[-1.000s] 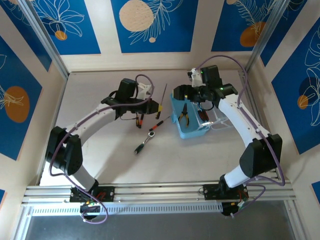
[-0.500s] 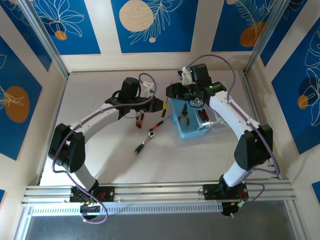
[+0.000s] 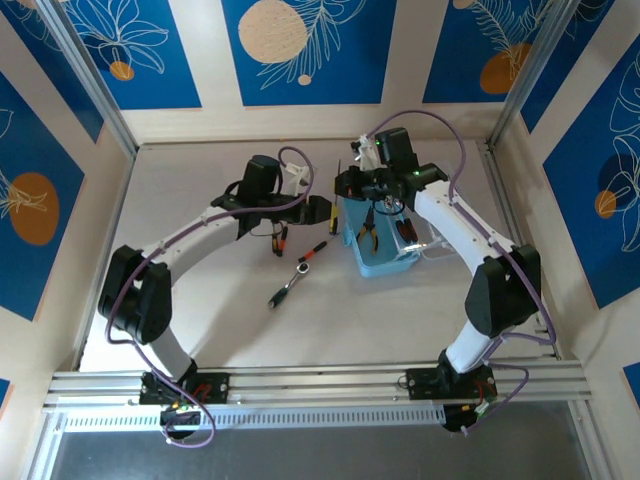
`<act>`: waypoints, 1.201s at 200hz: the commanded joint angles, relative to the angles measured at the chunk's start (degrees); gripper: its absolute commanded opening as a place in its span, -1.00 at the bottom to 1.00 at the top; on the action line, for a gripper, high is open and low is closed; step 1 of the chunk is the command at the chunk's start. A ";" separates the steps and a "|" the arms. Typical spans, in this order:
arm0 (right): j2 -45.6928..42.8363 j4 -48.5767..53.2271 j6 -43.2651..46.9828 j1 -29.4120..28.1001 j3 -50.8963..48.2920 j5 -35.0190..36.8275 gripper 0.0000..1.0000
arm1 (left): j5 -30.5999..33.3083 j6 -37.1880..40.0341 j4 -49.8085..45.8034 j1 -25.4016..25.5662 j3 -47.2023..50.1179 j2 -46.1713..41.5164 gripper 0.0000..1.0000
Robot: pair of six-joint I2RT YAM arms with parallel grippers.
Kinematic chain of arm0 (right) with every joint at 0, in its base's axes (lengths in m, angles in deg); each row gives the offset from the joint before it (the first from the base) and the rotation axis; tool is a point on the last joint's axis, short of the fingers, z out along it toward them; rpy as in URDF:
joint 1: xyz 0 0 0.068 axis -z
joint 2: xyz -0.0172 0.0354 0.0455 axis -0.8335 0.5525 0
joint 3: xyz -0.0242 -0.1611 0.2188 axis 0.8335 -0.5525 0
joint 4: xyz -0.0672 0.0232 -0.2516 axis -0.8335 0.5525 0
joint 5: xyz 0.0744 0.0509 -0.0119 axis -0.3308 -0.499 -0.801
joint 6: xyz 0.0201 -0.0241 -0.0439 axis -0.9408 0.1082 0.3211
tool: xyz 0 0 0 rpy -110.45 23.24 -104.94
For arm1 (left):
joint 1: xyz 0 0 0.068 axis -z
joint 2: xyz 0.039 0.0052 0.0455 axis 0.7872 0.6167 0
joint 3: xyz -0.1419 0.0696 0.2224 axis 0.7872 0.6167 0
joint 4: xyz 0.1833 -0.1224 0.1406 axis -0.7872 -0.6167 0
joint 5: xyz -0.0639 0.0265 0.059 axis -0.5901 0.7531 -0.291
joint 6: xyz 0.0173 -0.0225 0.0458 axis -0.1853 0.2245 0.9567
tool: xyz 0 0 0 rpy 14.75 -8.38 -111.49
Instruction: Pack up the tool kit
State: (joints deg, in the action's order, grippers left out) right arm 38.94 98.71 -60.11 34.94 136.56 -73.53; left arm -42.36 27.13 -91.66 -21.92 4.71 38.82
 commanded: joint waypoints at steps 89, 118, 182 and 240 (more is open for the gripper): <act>-7.44 16.27 22.51 23.19 1.06 29.22 -1.00 | 29.92 17.40 -28.22 -8.58 -4.81 1.47 0.99; -2.31 17.28 27.02 21.97 4.15 34.20 -1.00 | 31.10 17.45 -28.54 -8.59 -4.99 3.49 0.99; 6.92 15.37 34.90 16.79 7.51 40.58 -1.00 | 31.07 17.35 -28.69 -8.64 -5.16 5.12 0.98; 10.41 15.21 36.21 15.81 7.84 42.16 -0.98 | 31.11 17.53 -29.22 -8.57 -5.91 6.17 0.94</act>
State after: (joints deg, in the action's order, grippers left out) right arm 48.04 113.81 -25.21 50.79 142.90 -32.40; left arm -11.89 43.72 -119.20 -30.42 0.82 44.07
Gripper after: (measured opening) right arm 0.059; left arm 0.971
